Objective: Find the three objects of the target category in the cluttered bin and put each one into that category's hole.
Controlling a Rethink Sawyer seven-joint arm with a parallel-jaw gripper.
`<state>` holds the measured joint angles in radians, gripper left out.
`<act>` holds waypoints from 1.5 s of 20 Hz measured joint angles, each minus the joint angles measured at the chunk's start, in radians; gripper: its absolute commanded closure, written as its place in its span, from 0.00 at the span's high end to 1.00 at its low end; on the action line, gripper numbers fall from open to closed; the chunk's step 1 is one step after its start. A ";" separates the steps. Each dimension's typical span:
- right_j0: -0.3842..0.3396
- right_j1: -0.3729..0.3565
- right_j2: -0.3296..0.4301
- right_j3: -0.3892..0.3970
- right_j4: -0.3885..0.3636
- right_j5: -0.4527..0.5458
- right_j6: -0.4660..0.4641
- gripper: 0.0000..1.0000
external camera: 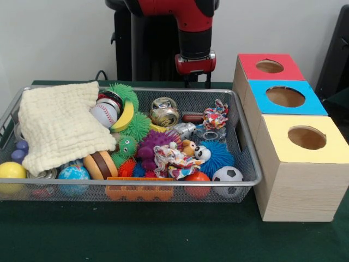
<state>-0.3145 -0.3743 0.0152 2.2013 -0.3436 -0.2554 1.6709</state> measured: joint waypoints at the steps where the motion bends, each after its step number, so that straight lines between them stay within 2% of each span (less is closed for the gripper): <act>1: 0.004 0.008 -0.003 0.000 0.003 -0.008 0.000 1.00; 8: 0.034 0.043 -0.021 0.000 0.026 -0.046 0.000 1.00; 12: 0.052 0.024 -0.028 0.000 0.046 -0.047 0.000 1.00; 16: 0.057 -0.032 -0.028 0.004 0.077 -0.023 0.000 1.00; 18: 0.056 -0.096 -0.028 0.012 0.098 0.030 0.000 1.00; 20: 0.055 -0.127 -0.028 0.015 0.106 0.061 0.000 1.00; 22: 0.053 -0.201 -0.027 0.026 0.126 0.147 0.000 1.00; 25: 0.050 -0.255 -0.026 0.034 0.142 0.218 0.000 1.00; 30: 0.030 -0.402 -0.007 0.061 0.187 0.418 0.000 1.00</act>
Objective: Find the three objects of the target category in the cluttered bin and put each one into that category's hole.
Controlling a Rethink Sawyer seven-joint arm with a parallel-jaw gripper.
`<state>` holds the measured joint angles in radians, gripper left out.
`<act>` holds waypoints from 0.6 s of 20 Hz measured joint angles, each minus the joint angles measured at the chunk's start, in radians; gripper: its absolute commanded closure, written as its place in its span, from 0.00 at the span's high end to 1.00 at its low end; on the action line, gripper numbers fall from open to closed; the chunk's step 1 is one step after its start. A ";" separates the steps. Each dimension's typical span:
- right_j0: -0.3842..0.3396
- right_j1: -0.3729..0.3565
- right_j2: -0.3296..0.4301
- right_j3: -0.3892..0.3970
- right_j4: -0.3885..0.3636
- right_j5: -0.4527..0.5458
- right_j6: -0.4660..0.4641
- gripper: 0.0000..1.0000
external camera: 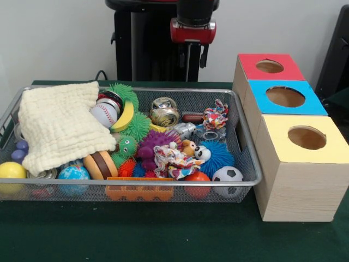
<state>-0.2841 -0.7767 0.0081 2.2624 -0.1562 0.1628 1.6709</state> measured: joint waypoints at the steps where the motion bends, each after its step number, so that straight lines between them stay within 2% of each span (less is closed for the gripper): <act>1: -0.004 -0.019 0.003 0.002 0.006 0.023 0.000 1.00; 4: -0.008 -0.067 0.007 0.004 0.025 0.073 0.000 1.00; 7: -0.001 -0.093 0.006 0.004 0.035 0.080 0.000 1.00; 12: 0.036 -0.105 0.006 0.000 0.037 0.080 0.000 1.00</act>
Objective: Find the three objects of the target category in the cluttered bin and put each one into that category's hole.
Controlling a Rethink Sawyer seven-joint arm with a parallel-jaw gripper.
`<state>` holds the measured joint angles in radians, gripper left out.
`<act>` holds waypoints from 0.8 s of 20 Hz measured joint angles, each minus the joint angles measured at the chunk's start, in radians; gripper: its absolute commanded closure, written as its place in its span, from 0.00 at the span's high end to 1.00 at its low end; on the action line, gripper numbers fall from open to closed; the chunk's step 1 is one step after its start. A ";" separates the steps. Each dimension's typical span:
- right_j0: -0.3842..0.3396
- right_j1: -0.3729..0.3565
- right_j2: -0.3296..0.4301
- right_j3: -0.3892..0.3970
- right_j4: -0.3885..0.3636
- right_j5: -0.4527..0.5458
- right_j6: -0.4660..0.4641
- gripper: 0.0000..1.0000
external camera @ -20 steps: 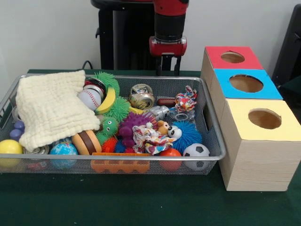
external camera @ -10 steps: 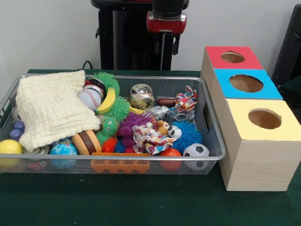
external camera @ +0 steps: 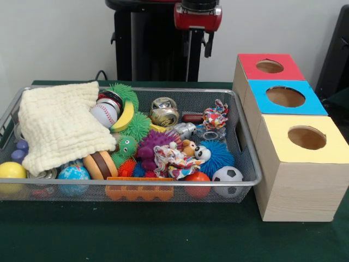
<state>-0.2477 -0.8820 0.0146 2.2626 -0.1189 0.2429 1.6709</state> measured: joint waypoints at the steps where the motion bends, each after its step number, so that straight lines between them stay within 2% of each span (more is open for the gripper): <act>1: 0.007 0.000 0.000 -0.002 0.000 0.000 0.000 1.00; 9: 0.112 0.039 -0.006 -0.065 0.000 0.000 0.000 1.00; 16: 0.130 0.101 -0.007 -0.138 0.000 0.000 0.000 1.00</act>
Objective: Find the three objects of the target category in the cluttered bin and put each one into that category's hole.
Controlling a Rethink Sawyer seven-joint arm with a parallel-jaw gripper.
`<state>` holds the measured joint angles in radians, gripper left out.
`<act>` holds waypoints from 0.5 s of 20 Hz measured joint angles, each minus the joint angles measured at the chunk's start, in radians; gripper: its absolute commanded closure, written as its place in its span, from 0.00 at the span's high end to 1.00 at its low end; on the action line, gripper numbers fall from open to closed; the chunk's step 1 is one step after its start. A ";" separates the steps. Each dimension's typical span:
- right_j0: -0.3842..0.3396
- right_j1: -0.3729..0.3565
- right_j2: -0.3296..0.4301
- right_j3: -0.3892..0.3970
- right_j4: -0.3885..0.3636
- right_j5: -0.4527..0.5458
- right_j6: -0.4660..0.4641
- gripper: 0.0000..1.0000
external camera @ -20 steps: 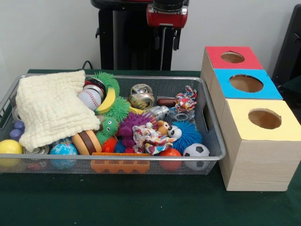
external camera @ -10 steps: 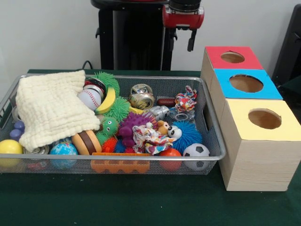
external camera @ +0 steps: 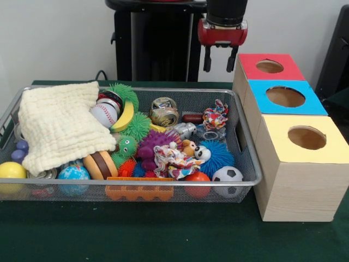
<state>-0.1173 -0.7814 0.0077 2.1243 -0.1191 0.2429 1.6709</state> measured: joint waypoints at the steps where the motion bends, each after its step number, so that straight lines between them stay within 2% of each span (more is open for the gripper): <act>1: 0.000 0.016 0.000 -0.015 0.000 0.000 0.000 1.00; 6: 0.000 0.067 -0.003 -0.055 0.000 -0.025 0.000 1.00; 10: 0.000 0.115 -0.007 -0.068 0.000 -0.104 0.000 1.00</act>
<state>-0.1174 -0.6666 0.0003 2.0568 -0.1189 0.1394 1.6709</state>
